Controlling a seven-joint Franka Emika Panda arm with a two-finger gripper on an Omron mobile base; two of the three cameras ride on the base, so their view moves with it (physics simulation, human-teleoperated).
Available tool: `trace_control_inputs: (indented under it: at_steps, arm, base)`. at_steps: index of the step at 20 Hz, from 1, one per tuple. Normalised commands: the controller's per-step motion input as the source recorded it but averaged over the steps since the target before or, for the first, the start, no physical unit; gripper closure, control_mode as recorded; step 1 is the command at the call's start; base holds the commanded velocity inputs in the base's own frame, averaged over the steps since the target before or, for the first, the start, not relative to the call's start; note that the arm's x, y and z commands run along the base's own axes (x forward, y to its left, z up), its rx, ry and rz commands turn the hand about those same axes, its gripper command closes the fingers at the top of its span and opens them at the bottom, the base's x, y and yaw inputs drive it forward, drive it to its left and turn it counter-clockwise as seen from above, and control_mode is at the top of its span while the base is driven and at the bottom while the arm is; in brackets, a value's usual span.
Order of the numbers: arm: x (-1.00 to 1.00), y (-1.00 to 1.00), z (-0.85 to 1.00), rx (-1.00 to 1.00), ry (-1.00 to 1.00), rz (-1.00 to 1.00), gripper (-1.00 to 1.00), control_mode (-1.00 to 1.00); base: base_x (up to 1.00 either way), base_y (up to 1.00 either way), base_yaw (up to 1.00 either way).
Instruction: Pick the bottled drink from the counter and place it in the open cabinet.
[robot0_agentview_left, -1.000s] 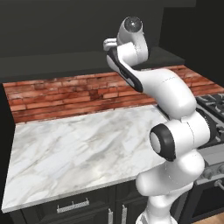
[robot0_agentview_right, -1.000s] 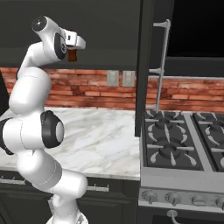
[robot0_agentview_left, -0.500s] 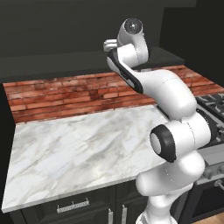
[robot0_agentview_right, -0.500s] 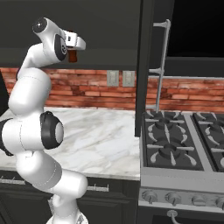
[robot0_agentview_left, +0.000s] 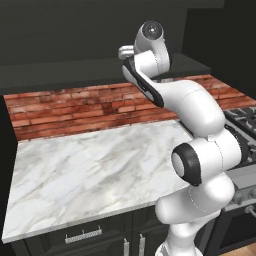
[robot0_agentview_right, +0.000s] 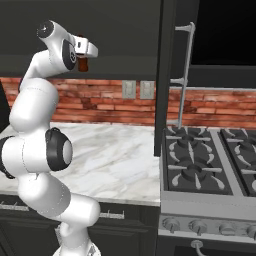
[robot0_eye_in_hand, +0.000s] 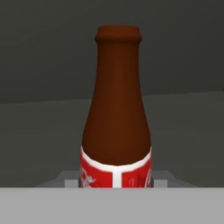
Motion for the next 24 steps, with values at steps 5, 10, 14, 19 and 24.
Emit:
trace_control_inputs:
  at_steps: [5, 10, 14, 19, 24]
  arm:
    - [0.03, 0.0, -0.31, 0.0, -0.01, 0.0, 1.0, -1.0]
    - [0.01, 0.0, -0.32, 0.0, -0.05, 0.0, 1.0, -1.0]
    - [0.06, 0.0, -0.21, 0.0, -0.11, 0.0, 1.0, -1.0]
    - [0.0, 0.0, -0.04, 0.0, -0.02, 0.0, 1.0, -1.0]
    - [0.0, 0.0, 0.0, 0.0, 0.0, 0.0, 1.0, -1.0]
  base:
    - [0.0, 0.0, 0.0]
    - [0.0, 0.0, 0.0]
    - [0.0, 0.0, 0.0]
    - [0.0, 0.0, 0.0]
    - [0.0, 0.0, 0.0]
